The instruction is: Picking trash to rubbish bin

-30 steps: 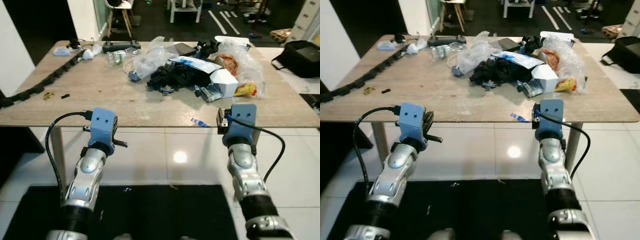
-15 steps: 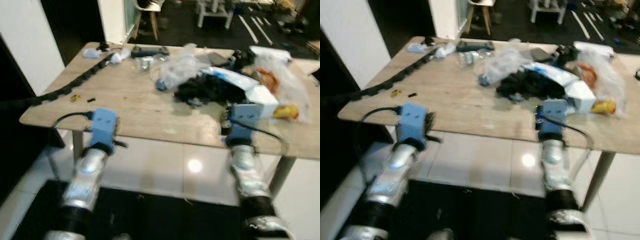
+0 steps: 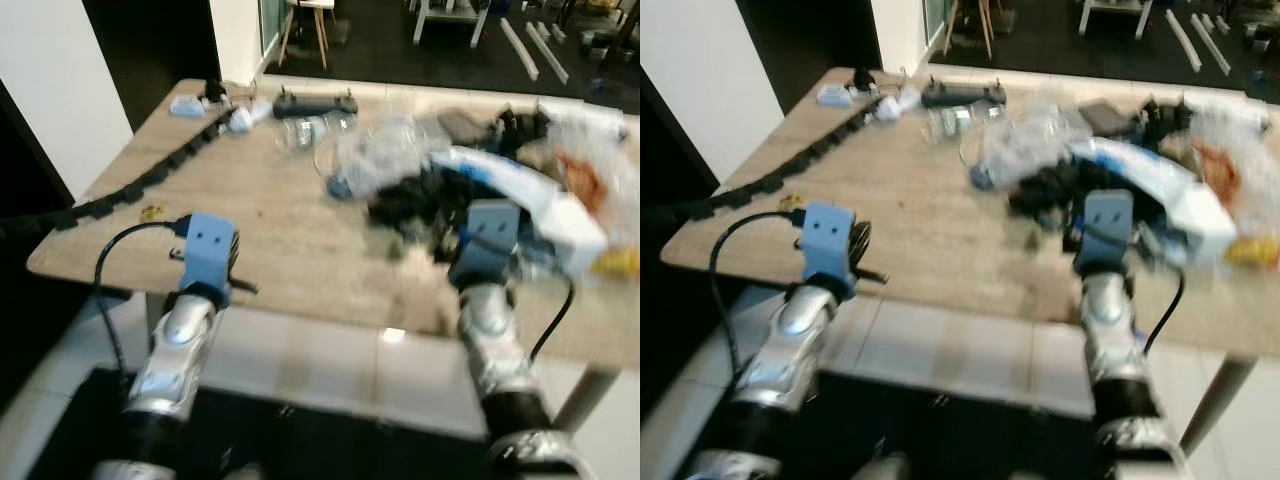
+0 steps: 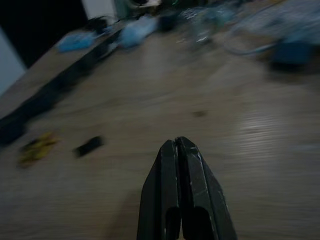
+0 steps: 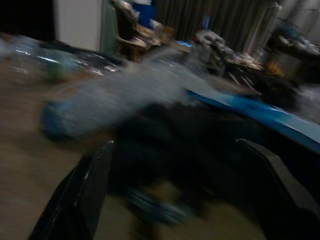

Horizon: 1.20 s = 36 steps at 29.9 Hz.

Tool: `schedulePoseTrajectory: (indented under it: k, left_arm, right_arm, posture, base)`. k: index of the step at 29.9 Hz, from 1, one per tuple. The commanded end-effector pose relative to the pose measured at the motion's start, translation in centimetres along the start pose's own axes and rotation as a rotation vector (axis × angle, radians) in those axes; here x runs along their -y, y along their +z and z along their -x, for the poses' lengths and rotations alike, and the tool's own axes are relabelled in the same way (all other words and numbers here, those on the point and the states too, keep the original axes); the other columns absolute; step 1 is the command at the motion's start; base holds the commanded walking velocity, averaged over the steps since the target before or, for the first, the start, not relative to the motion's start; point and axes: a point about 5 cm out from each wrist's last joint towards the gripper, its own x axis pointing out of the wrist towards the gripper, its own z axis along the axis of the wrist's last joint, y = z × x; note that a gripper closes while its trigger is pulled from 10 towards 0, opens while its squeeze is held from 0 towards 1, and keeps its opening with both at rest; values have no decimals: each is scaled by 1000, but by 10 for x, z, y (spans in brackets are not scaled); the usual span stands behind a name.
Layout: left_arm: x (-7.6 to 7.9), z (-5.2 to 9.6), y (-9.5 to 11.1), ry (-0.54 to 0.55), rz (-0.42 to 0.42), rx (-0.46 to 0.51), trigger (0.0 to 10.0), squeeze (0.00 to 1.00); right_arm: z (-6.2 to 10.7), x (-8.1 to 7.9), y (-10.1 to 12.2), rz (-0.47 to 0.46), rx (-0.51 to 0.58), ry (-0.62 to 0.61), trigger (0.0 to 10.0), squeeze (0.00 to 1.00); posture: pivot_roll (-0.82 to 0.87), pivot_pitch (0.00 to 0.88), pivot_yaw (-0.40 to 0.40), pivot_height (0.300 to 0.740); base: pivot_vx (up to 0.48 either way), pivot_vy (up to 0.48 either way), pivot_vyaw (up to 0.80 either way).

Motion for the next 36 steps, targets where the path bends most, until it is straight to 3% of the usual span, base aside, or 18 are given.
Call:
schedulePoseTrajectory:
  k: [1,3,15,16,17,18,25,26,30,32,33,34,36]
  left_arm:
    - [2,0,2,-10,-13,3,10000,0]
    - [2,0,2,-10,-13,3,10000,0]
    - [4,-1,2,-14,-17,4,10000,0]
    - [4,-1,2,-15,-18,5,10000,0]
    - [4,-1,2,-15,-18,5,10000,0]
    - [4,-1,2,-17,-17,6,10000,0]
    - [10,1,5,-76,33,34,10000,0]
    - [14,2,8,-114,53,51,10000,0]
    - [30,9,19,-284,39,141,10000,0]
    - [30,9,19,-284,39,141,10000,0]
    - [34,11,22,-341,37,162,10000,0]
    - [36,12,23,-365,30,169,10000,0]
    - [38,13,24,-388,24,174,10000,0]
  right_arm:
    - [0,4,1,24,10,-12,10000,749]
    - [1,4,1,9,10,-12,10000,16]
    - [2,4,-1,-3,4,-1,10000,0]
    - [3,4,0,-4,15,9,10000,133]
    - [3,4,0,-4,15,9,10000,133]
    - [3,3,0,8,21,19,10000,1000]
    - [3,3,-1,78,10,8,10000,1000]
    - [3,1,0,122,13,17,10000,0]
    - [0,5,0,220,1,-18,10000,0]
    - [0,5,0,220,1,-18,10000,0]
    - [-1,9,1,295,5,-38,10000,0]
    - [-1,11,2,328,9,-43,10000,1000]
    - [-1,15,3,371,11,-56,10000,1000]
  posture:
    - [41,10,-8,740]
    - [41,10,-8,740]
    - [41,12,-10,740]
    - [41,12,-10,740]
    - [41,12,-10,740]
    - [41,12,-10,740]
    - [44,16,-10,740]
    - [44,16,-8,740]
    - [44,23,-8,740]
    - [44,23,-8,740]
    - [44,27,-7,740]
    - [44,28,-6,740]
    - [44,29,-5,740]
  base:
    - [300,0,481]
    - [298,0,0]
    - [299,0,0]
    - [300,0,0]
    - [300,0,0]
    - [300,0,0]
    - [86,0,0]
    - [0,0,0]
    - [0,0,0]
    - [0,0,0]
    - [0,0,0]
    - [0,0,0]
    - [0,0,0]
